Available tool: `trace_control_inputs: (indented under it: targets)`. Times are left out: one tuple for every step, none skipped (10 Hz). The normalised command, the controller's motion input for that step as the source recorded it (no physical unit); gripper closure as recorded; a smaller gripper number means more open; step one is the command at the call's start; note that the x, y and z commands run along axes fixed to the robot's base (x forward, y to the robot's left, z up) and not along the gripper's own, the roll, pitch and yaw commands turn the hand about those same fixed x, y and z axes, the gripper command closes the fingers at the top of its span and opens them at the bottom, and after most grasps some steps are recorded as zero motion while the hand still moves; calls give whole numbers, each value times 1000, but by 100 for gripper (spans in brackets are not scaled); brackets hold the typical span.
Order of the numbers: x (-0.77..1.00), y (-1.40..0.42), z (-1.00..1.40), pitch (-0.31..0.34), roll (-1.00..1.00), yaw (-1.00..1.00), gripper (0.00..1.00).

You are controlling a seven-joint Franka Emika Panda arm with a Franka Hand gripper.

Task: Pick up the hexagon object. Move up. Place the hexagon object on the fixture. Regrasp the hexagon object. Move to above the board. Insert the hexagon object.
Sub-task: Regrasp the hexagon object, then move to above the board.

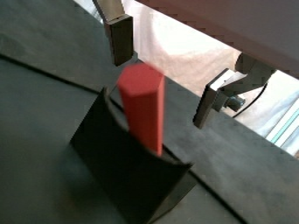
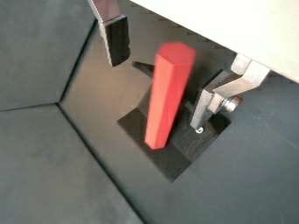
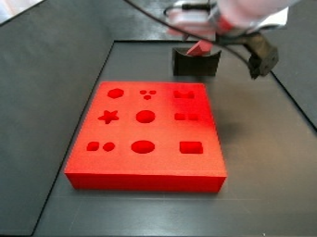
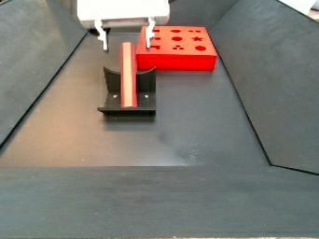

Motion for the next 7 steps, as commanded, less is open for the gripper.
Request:
trace_control_inputs:
  targets:
    - [62, 7, -507, -14, 59, -50, 0]
    - [64, 4, -295, 8, 63, -35, 0]
    - [68, 1, -192, 19, 62, -25, 0]
    - [0, 0, 0, 0, 0, 0, 100]
    - [-65, -77, 1000, -125, 230, -2, 100]
    - [-65, -79, 1000, -128, 223, -5, 100]
    - [-69, -75, 1000, -129, 174, -32, 100]
